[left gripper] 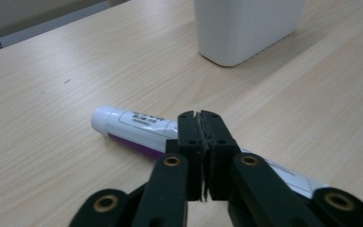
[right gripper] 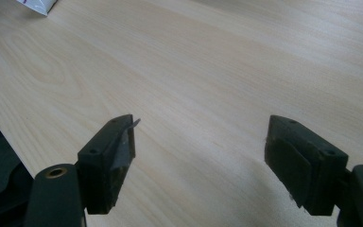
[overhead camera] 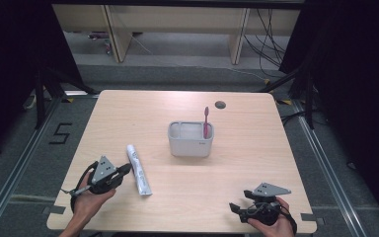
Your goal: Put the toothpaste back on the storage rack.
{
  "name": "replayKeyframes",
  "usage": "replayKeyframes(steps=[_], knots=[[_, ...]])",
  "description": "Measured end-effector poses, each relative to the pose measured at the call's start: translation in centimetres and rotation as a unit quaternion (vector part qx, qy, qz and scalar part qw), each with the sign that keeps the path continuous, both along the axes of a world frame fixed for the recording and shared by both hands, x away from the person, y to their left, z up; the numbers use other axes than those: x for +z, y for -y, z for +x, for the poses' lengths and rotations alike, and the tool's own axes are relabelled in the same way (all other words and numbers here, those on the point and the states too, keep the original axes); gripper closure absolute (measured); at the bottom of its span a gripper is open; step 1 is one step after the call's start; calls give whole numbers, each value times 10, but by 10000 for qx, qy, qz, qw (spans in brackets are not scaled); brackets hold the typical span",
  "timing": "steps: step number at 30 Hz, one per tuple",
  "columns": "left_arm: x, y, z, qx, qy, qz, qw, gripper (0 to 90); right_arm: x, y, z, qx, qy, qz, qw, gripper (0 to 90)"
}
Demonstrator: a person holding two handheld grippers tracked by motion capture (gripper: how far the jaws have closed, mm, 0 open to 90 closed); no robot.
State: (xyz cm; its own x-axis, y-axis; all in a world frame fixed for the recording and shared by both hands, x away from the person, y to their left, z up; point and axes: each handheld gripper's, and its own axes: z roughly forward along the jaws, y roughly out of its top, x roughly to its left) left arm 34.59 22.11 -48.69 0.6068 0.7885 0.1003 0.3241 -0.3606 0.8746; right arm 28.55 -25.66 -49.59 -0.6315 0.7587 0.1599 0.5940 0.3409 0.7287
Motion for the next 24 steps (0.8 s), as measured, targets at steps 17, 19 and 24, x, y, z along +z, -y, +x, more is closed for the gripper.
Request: replayKeyframes(steps=[17,19,24], knots=[[0,-3,54,119,-276,34,9995,896,-1,-2,3,53,-44,37,10000,264],[0,-3,57,85,-294,119,9995,896,-1,-2,3,43,-62,16,10000,265],[-1,-2,70,151,-368,196,9990,896,-1,-2,4,98,-15,15,9999,265]])
